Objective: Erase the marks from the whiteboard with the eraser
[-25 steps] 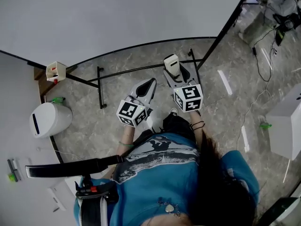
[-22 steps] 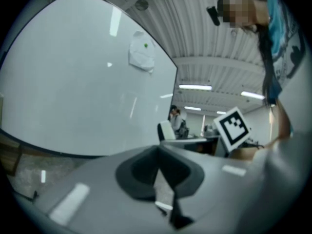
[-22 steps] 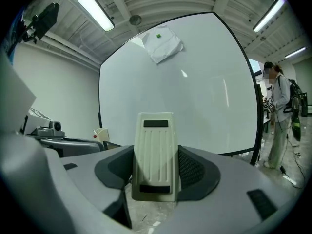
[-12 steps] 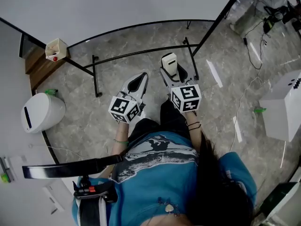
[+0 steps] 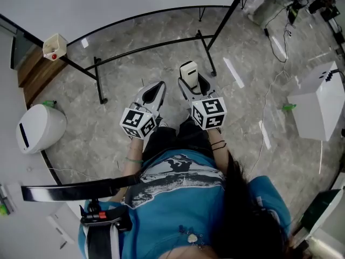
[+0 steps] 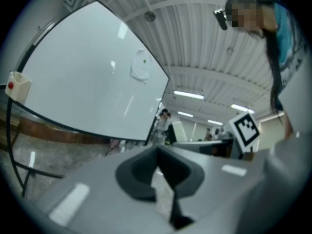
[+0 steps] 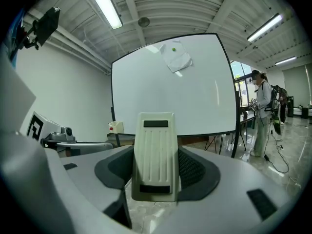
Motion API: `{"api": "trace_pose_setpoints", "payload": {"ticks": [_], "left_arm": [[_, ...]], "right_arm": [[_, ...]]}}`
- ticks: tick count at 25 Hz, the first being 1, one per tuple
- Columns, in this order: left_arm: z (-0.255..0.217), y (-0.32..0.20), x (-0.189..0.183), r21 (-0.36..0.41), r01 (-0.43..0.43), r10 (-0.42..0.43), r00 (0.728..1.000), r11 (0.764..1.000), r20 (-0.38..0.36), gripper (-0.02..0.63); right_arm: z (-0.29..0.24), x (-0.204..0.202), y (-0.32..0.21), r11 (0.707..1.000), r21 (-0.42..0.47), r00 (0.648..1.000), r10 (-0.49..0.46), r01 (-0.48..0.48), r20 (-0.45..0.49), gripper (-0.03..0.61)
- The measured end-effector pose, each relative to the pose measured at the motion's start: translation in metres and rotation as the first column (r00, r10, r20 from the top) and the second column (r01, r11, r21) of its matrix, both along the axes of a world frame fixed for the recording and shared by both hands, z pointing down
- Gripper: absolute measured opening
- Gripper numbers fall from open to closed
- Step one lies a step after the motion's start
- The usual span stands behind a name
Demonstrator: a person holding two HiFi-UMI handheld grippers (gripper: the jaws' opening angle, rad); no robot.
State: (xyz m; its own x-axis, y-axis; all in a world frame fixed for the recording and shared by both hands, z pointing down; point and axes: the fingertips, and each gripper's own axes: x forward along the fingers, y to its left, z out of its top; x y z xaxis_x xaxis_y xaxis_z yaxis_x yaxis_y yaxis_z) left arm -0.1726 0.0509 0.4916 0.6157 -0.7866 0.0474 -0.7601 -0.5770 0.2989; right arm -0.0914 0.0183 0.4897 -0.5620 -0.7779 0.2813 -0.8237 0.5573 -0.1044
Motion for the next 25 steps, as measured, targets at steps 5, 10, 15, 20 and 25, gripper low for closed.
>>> {"api": "trace_pose_setpoints", "payload": {"ticks": [5,10,15,20,25], "left_arm": [[-0.005,0.019,0.026,0.004,-0.026,0.026,1.000,1.000,0.007,0.003],[-0.009,0.033,0.055,0.002,-0.001,0.001,1.000,1.000,0.026,0.003],[-0.008,0.060,0.101,-0.003,0.026,-0.026,1.000,1.000,0.017,0.002],[-0.001,0.094,0.131,-0.013,0.025,-0.024,0.998,1.000,0.052,0.003],[0.000,0.129,0.139,-0.006,0.066,-0.065,0.996,0.998,0.057,0.003]], "right_arm": [[0.001,0.021,0.018,1.000,-0.004,1.000,0.008,-0.008,-0.001,0.262],[-0.001,0.051,0.035,1.000,-0.016,1.000,-0.007,0.007,0.012,0.262],[-0.001,0.092,0.062,0.999,-0.034,0.999,-0.034,0.035,0.019,0.262],[0.006,0.106,0.093,0.996,-0.050,0.997,-0.079,0.080,0.022,0.262],[0.012,0.113,0.129,0.991,-0.056,0.992,-0.124,0.125,0.022,0.262]]}}
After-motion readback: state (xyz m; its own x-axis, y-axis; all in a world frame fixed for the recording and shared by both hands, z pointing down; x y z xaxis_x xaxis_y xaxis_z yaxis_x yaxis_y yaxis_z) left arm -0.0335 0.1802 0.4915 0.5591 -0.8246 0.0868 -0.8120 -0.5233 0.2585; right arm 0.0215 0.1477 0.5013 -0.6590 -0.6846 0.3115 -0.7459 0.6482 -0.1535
